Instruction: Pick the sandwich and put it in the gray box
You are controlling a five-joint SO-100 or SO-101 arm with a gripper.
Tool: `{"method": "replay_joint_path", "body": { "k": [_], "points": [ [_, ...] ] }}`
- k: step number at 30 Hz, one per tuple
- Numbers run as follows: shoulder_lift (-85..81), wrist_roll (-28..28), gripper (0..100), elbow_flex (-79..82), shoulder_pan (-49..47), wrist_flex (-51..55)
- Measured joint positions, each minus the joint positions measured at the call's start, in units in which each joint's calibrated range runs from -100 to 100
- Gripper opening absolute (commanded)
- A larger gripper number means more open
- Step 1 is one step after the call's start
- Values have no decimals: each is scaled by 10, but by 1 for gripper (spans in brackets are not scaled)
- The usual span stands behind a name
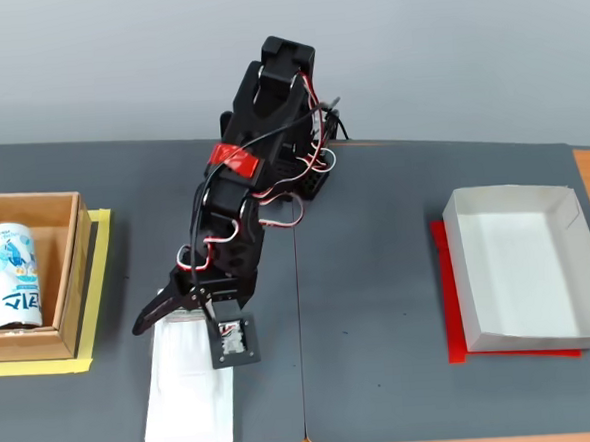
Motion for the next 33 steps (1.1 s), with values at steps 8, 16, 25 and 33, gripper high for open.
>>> {"method": "replay_joint_path", "body": {
  "k": [8,16,25,33],
  "points": [
    [38,0,44,4,6,-45],
    [41,1,13,1,12,-53],
    [32,6,2,-1,15,-53],
    [30,3,2,-1,15,-53]
  ]
}}
